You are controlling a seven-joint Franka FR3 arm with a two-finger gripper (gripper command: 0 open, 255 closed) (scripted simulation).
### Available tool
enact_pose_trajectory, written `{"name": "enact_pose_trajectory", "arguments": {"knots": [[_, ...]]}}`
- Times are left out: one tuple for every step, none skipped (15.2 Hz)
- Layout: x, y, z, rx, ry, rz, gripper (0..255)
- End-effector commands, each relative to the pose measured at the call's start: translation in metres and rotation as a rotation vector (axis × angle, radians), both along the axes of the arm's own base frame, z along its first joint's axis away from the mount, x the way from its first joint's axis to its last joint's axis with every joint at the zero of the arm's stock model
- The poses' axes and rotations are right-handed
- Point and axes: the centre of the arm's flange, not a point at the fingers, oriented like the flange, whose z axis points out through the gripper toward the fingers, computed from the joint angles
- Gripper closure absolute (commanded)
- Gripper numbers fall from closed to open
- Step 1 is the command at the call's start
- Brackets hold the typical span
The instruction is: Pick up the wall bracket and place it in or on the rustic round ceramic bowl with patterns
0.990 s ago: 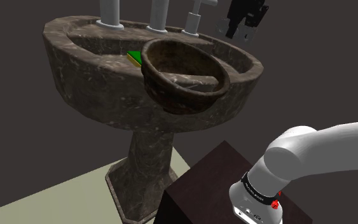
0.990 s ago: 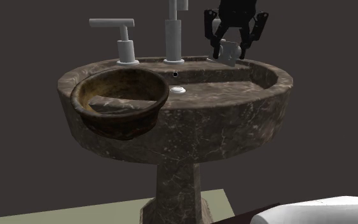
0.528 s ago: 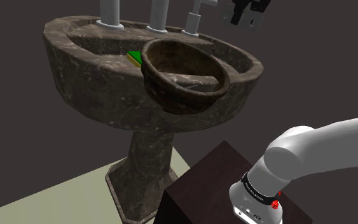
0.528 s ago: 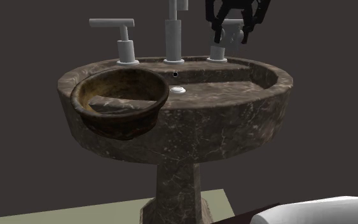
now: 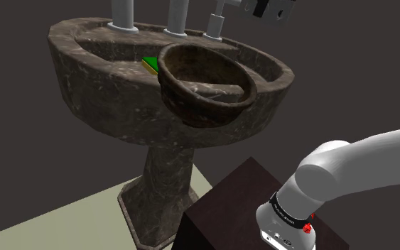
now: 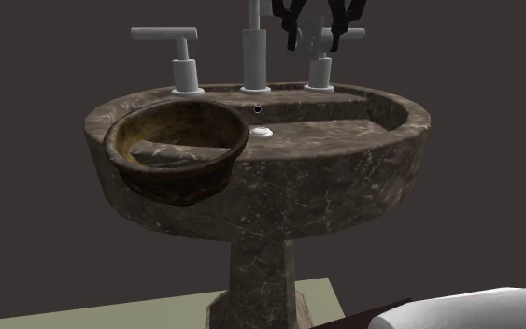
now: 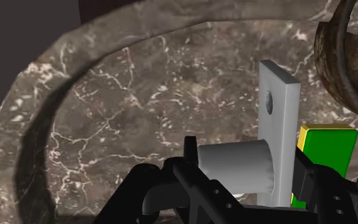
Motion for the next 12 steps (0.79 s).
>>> {"name": "enact_pose_trajectory", "arguments": {"knots": [[-0.004, 0.026, -0.002, 0.0, 0.0, -0.001, 255], [-0.006, 0.039, -0.002, 0.0, 0.0, -0.001, 255], [-0.008, 0.052, -0.001, 0.0, 0.0, -0.001, 255], [-0.01, 0.065, -0.001, 0.0, 0.0, -0.001, 255], [-0.012, 0.078, -0.001, 0.0, 0.0, -0.001, 255], [-0.014, 0.092, -0.001, 0.0, 0.0, -0.001, 255], [-0.015, 0.105, -0.001, 0.0, 0.0, -0.001, 255], [-0.017, 0.118, -0.001, 0.0, 0.0, -0.001, 255], [-0.019, 0.131, -0.001, 0.0, 0.0, -0.001, 255], [-0.021, 0.144, -0.001, 0.0, 0.0, -0.001, 255], [-0.023, 0.157, -0.001, 0.0, 0.0, -0.001, 255], [-0.025, 0.17, -0.001, 0.0, 0.0, -0.001, 255]]}}
